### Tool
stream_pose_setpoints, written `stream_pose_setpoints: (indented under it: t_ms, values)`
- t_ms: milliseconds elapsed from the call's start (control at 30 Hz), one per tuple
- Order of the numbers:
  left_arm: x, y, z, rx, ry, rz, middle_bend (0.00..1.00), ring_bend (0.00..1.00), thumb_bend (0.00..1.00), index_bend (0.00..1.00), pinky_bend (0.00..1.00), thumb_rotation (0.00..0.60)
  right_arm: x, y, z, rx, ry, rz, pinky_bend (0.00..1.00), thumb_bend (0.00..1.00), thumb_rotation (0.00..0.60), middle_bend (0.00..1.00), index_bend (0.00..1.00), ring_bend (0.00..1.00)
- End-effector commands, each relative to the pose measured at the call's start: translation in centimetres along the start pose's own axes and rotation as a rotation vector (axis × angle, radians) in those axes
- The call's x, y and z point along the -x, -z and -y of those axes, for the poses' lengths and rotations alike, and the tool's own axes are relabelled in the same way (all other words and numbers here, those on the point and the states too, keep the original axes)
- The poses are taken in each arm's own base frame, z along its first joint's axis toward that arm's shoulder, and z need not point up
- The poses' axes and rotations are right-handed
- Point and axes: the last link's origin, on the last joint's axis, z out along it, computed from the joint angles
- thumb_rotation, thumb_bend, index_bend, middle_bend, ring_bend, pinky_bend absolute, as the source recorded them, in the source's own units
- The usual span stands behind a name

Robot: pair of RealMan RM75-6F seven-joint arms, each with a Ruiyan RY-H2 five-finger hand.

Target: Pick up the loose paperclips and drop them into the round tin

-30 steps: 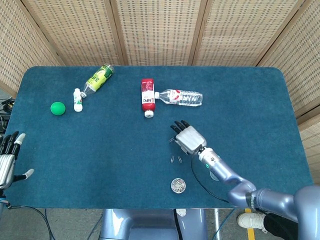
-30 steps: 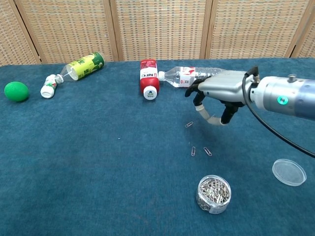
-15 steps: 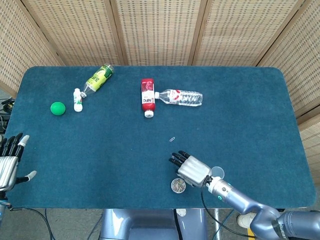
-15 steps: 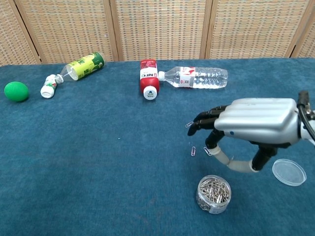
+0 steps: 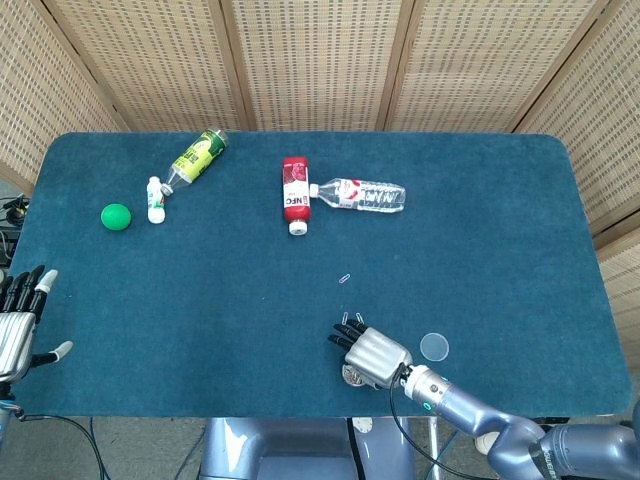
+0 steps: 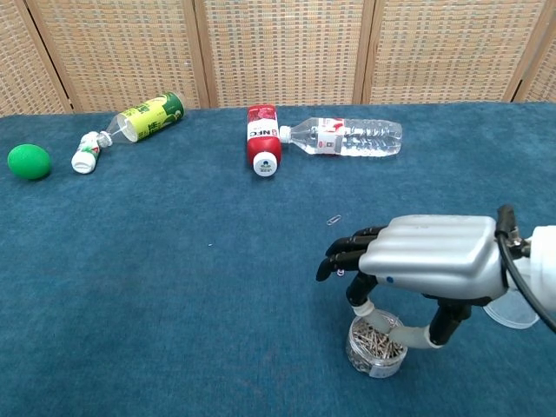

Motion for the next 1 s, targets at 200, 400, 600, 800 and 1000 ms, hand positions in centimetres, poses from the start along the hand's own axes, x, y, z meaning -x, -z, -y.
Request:
stream_pose_setpoints:
  t_ms: [200, 400, 600, 800, 1000]
  values:
    - [0.0, 0.01, 0.01, 0.0, 0.001, 0.0, 0.0, 0.0, 0.0, 0.0, 0.0, 0.6, 0.08, -0.89, 0.43, 0.0, -0.016, -0.014, 0.1, 0.45, 0.6, 0.11, 0.63, 0.0]
    - [0.03, -0.02, -0.01, 0.0, -0.001, 0.001, 0.0, 0.0, 0.0, 0.0, 0.0, 0.6, -0.16, -1.19, 0.96, -0.01, -0.031, -0.021, 0.1, 0.45, 0.6, 0.11, 0.63, 0.0]
    - [0.06, 0.02, 0.01, -0.001, -0.002, 0.001, 0.0, 0.0, 0.0, 0.0, 0.0, 0.6, 0.21, -1.31, 0.98, -0.005, -0.007, -0.005, 0.1, 0.45, 0.6, 0.11, 0.63, 0.0]
    - [-0.03, -0.01, 0.07, -0.002, 0.001, 0.0, 0.0, 0.0, 0.0, 0.0, 0.0, 0.6, 0.08, -1.02, 0.58, 0.013, 0.01, 0.007, 0.1, 0.27, 0.6, 0.11, 0.6, 0.0]
    - [0.03, 0.05, 0.01, 0.0, -0.001, 0.001, 0.0, 0.0, 0.0, 0.0, 0.0, 0.6, -0.34, -0.68, 0.71, 0.017, 0.008, -0.001, 0.1, 0.26, 0.6, 0.11, 0.58, 0.0]
